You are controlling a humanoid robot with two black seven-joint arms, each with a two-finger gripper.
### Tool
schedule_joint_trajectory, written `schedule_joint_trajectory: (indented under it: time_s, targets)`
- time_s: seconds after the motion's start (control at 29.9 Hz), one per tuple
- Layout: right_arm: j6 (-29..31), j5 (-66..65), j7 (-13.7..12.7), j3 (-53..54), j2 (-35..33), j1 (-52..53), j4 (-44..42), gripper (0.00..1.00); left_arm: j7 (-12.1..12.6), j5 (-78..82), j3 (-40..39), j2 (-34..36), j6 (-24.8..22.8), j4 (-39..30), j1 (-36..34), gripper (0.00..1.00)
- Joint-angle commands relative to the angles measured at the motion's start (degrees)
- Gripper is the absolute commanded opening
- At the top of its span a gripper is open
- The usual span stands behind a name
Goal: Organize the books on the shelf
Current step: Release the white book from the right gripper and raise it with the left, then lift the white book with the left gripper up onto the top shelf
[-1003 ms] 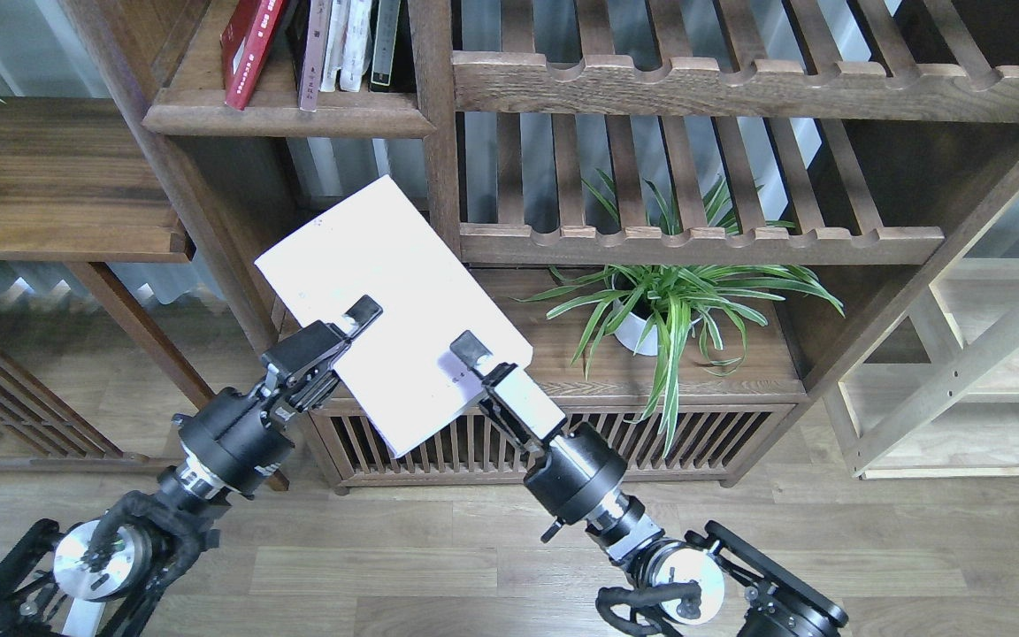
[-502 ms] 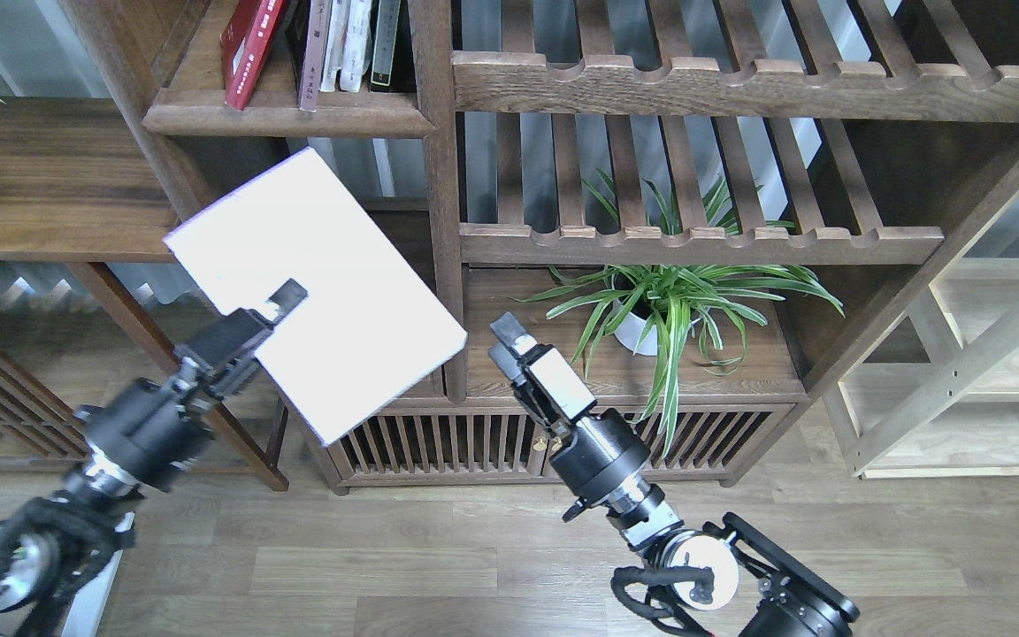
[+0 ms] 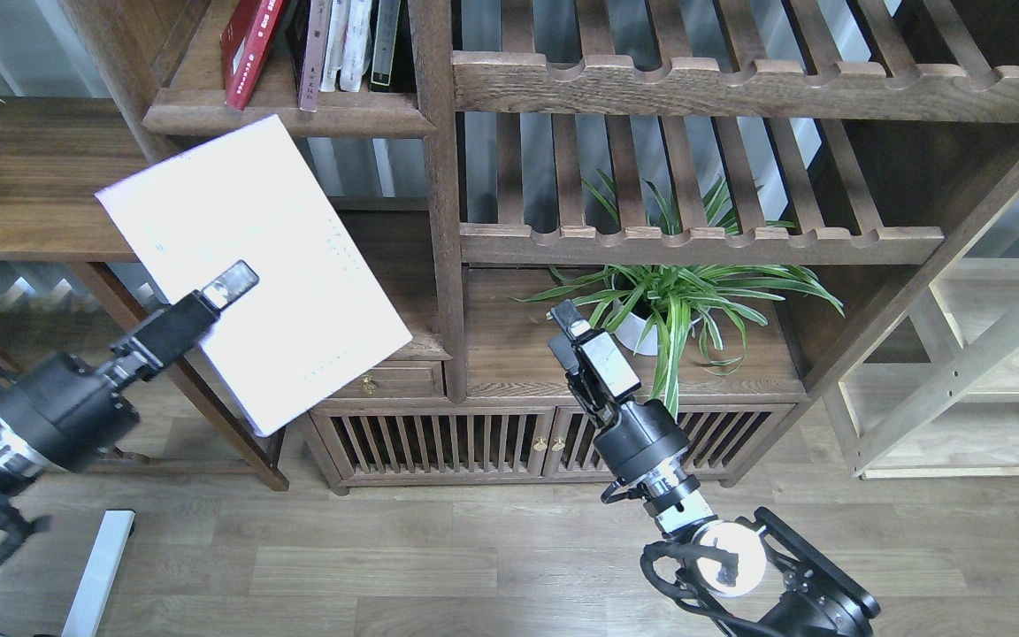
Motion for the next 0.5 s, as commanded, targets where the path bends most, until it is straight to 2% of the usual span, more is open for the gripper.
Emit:
schedule_joint_trajectory:
  time_s: [0.0, 0.2, 0.47]
  targets:
    - [0.0, 0.1, -0.1, -0.1, -0.1, 0.3, -0.9, 1.0, 0.5, 1.3, -4.4, 0.7, 0.0, -0.5, -1.1, 0.02]
    - [0.0, 0.1, -0.1, -0.2, 0.4, 0.6, -1.6, 1.0, 0.5, 5.3, -10.6, 0.9, 0.0, -3.0, -2.1, 0.02]
    - [0.0, 0.1, -0.1, -0.3, 0.5, 0.7, -1.9, 1.0, 0.5, 12.4, -17.8, 1.4, 0.0, -2.2, -5.4, 0.02]
